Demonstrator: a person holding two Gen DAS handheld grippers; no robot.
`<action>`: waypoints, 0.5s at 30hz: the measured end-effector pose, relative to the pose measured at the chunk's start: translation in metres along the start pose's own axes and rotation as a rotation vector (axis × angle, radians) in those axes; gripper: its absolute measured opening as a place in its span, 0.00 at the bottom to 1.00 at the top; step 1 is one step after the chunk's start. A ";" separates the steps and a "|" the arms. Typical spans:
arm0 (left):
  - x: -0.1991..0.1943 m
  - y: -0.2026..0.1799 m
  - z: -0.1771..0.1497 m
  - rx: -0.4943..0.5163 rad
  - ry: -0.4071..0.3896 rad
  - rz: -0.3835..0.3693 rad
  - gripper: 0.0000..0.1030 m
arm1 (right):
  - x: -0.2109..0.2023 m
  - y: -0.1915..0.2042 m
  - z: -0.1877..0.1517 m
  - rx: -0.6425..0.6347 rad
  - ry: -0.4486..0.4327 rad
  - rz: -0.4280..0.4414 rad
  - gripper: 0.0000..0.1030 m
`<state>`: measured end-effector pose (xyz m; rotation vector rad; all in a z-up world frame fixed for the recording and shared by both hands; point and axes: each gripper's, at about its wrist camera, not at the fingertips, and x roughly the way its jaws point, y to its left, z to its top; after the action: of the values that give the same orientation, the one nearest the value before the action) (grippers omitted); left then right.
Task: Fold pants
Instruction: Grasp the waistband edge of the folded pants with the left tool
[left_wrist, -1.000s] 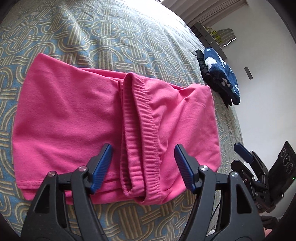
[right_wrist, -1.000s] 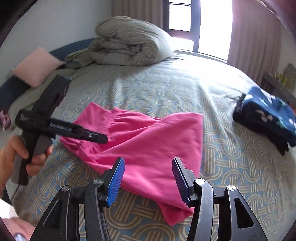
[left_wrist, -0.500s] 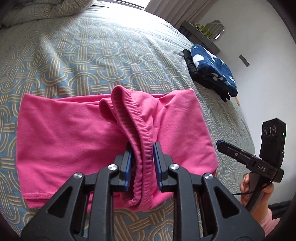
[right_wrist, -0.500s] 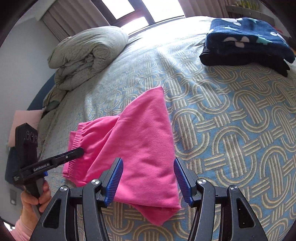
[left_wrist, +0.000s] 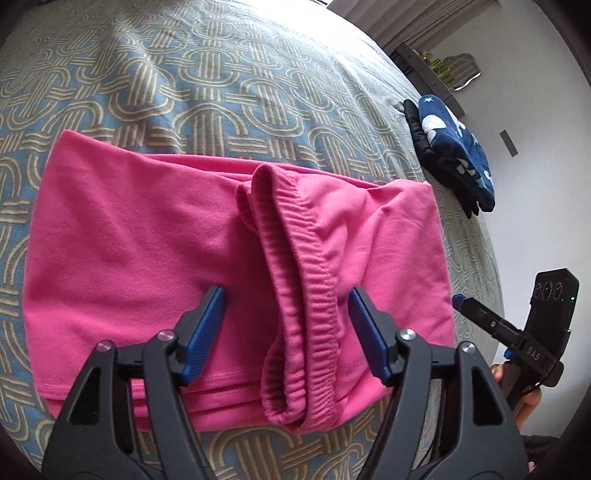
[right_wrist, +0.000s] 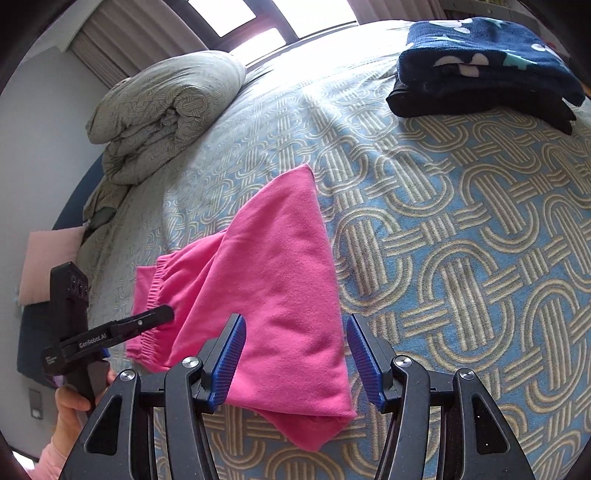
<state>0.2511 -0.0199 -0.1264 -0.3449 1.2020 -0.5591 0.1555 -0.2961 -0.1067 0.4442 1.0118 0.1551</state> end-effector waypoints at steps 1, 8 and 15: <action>0.000 -0.001 0.002 0.002 0.017 -0.049 0.18 | 0.001 0.001 0.000 0.000 0.003 -0.003 0.56; -0.033 -0.035 0.003 0.105 -0.060 -0.074 0.15 | -0.001 0.007 0.004 -0.023 -0.001 -0.017 0.56; -0.078 -0.049 0.020 0.193 -0.123 0.006 0.15 | -0.004 0.008 0.010 -0.020 0.013 -0.032 0.56</action>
<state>0.2395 -0.0155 -0.0330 -0.2089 1.0210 -0.6345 0.1626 -0.2932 -0.0959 0.4095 1.0289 0.1396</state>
